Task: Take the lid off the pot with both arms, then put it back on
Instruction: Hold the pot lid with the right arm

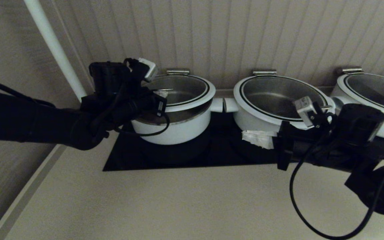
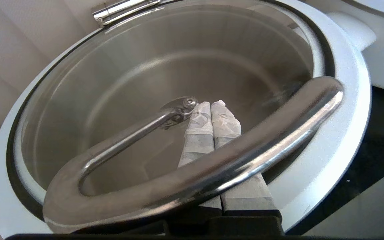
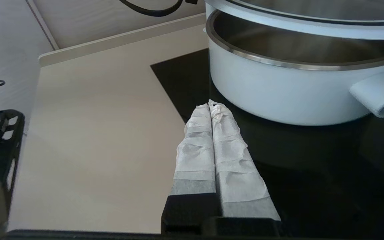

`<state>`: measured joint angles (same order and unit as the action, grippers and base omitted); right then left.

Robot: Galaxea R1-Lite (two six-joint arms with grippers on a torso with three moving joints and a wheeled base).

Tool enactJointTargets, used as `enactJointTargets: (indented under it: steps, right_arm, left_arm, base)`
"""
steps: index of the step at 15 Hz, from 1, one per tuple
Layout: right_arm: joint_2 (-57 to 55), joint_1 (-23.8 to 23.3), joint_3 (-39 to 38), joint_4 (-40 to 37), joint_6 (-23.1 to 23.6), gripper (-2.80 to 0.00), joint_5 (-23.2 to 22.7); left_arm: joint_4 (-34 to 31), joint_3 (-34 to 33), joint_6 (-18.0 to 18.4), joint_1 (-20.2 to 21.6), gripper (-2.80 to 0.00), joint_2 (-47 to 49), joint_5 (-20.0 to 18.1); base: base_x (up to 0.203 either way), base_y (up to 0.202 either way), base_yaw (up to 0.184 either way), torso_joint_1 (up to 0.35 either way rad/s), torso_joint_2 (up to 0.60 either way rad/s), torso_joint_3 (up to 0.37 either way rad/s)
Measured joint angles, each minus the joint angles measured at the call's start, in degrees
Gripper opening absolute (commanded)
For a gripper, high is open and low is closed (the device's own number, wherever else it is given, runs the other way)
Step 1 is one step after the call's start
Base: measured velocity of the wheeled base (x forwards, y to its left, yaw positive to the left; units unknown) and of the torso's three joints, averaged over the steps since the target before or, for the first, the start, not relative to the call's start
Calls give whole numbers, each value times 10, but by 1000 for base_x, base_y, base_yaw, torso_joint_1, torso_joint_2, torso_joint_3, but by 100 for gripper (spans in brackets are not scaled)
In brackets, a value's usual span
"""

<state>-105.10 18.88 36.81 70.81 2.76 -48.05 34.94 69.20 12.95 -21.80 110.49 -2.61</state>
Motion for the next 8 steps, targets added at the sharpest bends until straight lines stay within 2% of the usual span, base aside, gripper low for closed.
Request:
enactJointTargets:
  steps: [8]
  right_arm:
    - [-63,41,89,2,0,-280,60]
  left_arm:
    - [-1,25,1,0,-280,14,-1]
  base:
    - [0,0,0,0,0,0]
